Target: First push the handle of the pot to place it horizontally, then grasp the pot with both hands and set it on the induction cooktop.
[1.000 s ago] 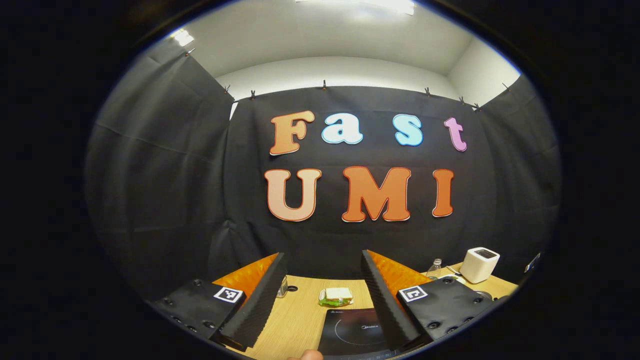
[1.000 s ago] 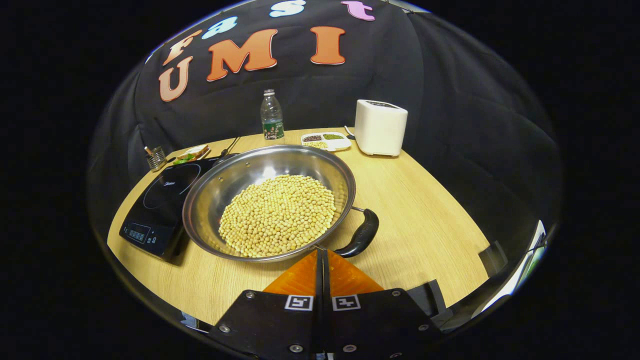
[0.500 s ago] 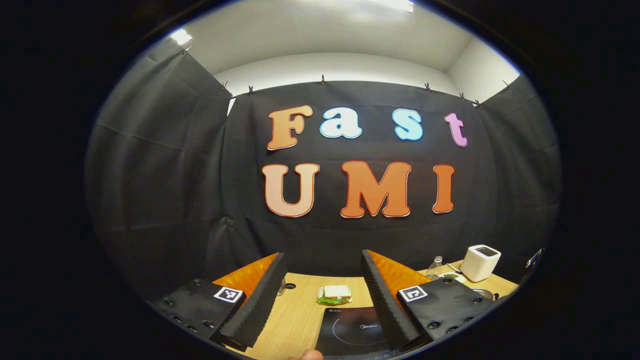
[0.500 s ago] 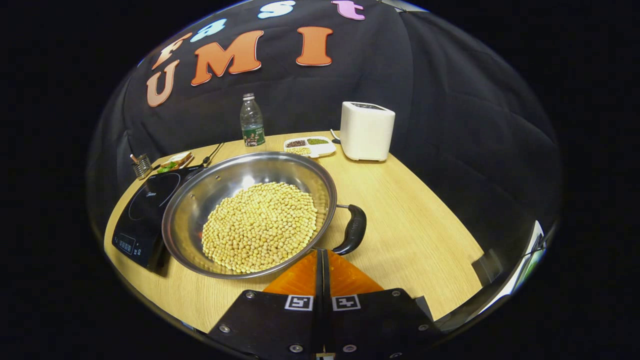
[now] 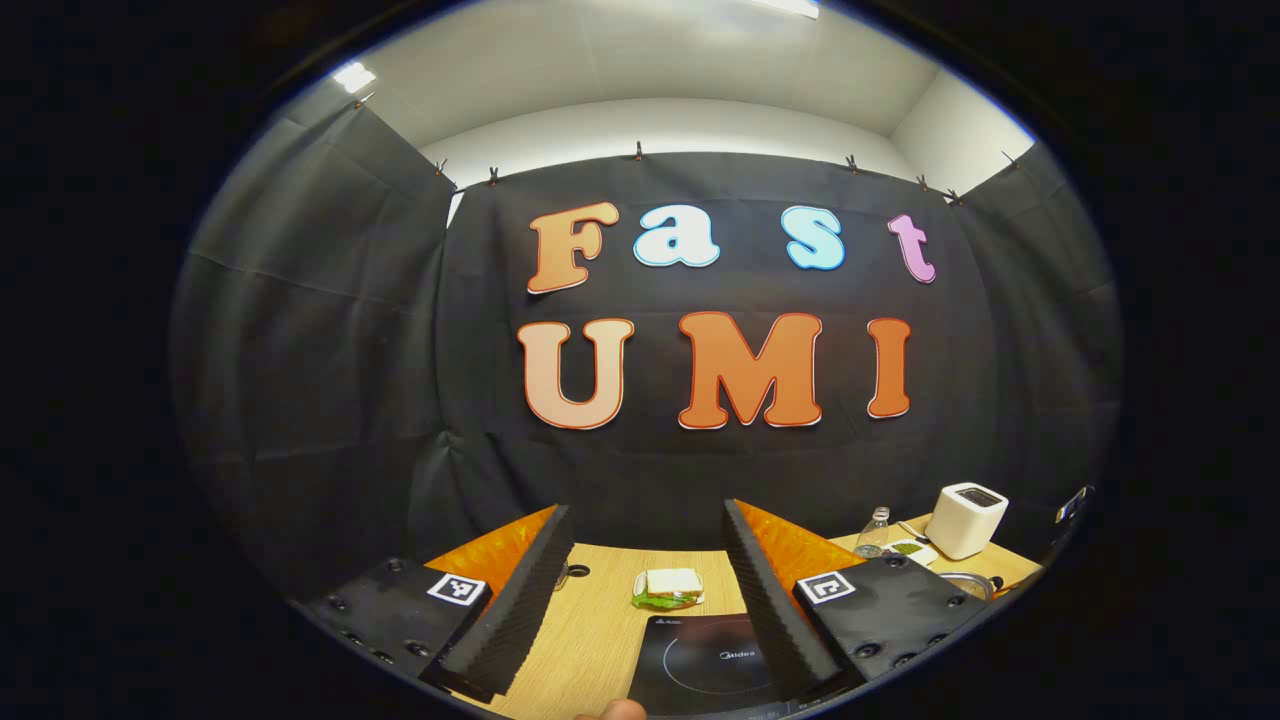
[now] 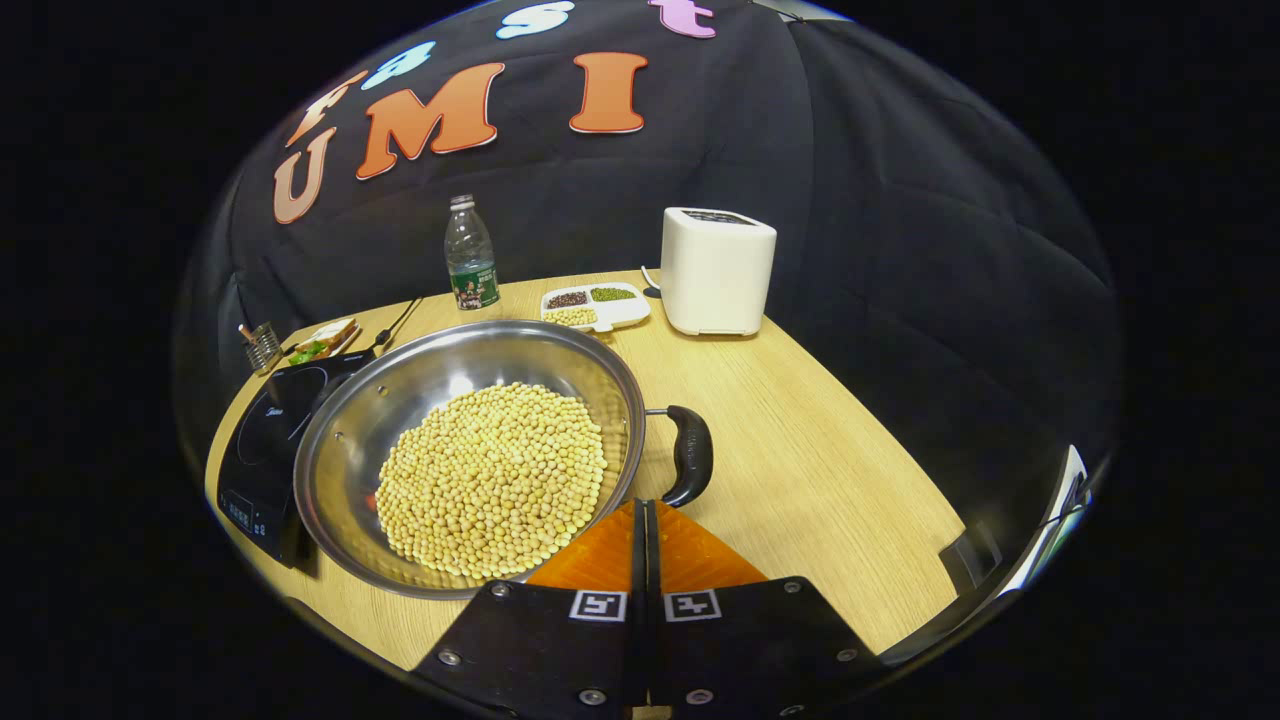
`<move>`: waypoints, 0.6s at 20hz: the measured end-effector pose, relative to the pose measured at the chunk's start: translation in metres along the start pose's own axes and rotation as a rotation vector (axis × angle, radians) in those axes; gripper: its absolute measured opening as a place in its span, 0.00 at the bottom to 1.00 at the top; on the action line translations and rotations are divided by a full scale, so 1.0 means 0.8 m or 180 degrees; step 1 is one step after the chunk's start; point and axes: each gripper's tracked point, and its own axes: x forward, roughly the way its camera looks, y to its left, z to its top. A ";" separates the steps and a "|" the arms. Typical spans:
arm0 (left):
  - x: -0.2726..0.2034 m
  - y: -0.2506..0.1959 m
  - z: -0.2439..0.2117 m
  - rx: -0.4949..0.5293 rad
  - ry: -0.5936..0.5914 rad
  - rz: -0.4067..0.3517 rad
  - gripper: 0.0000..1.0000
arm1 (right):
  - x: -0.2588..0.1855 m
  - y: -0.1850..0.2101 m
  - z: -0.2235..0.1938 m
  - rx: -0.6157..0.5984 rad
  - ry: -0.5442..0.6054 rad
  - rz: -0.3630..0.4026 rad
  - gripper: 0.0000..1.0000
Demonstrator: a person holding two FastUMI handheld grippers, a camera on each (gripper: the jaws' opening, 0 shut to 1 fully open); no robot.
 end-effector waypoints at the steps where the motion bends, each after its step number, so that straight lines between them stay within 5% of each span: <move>1: 0.002 -0.002 -0.002 -0.0001 0.0012 -0.0003 0.98 | 0.002 -0.002 0.003 -0.0004 -0.0003 -0.0004 0.00; 12: 0.028 -0.016 -0.017 -0.0004 0.0075 -0.0028 0.98 | 0.041 -0.007 0.027 -0.0038 -0.0037 -0.0044 0.00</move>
